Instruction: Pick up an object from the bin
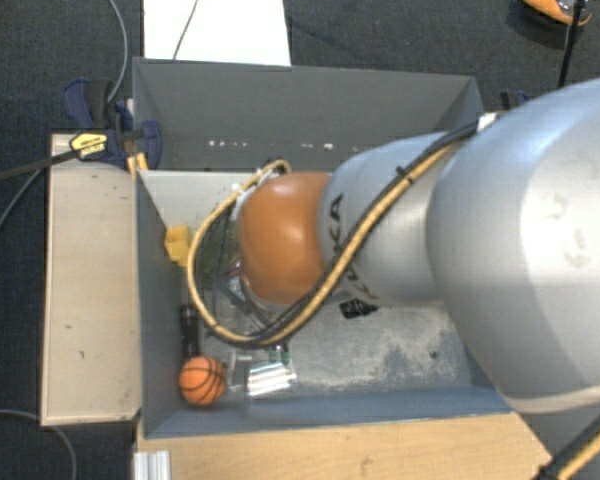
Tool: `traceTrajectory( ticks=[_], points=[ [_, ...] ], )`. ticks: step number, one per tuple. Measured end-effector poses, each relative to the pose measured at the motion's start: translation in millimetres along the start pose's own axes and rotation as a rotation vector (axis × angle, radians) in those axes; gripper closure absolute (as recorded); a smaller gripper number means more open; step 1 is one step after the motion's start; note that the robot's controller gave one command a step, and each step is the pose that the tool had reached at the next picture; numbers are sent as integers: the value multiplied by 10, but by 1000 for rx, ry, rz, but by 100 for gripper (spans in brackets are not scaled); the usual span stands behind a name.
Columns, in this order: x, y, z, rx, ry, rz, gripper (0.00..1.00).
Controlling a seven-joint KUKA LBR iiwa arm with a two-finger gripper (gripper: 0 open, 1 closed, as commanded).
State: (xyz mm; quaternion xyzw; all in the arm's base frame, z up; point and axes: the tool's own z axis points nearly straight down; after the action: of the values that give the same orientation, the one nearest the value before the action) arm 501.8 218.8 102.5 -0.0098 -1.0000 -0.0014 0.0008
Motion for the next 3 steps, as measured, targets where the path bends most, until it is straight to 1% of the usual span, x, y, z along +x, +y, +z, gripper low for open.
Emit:
traceTrajectory(
  ticks=[1, 2, 3],
  points=[
    [34, -66, 143, 1, -5, 43, 0],
    [40, -77, 164, 2, -4, 10, 0],
    [38, -94, -230, 0, -10, -45, 0]
  ],
)
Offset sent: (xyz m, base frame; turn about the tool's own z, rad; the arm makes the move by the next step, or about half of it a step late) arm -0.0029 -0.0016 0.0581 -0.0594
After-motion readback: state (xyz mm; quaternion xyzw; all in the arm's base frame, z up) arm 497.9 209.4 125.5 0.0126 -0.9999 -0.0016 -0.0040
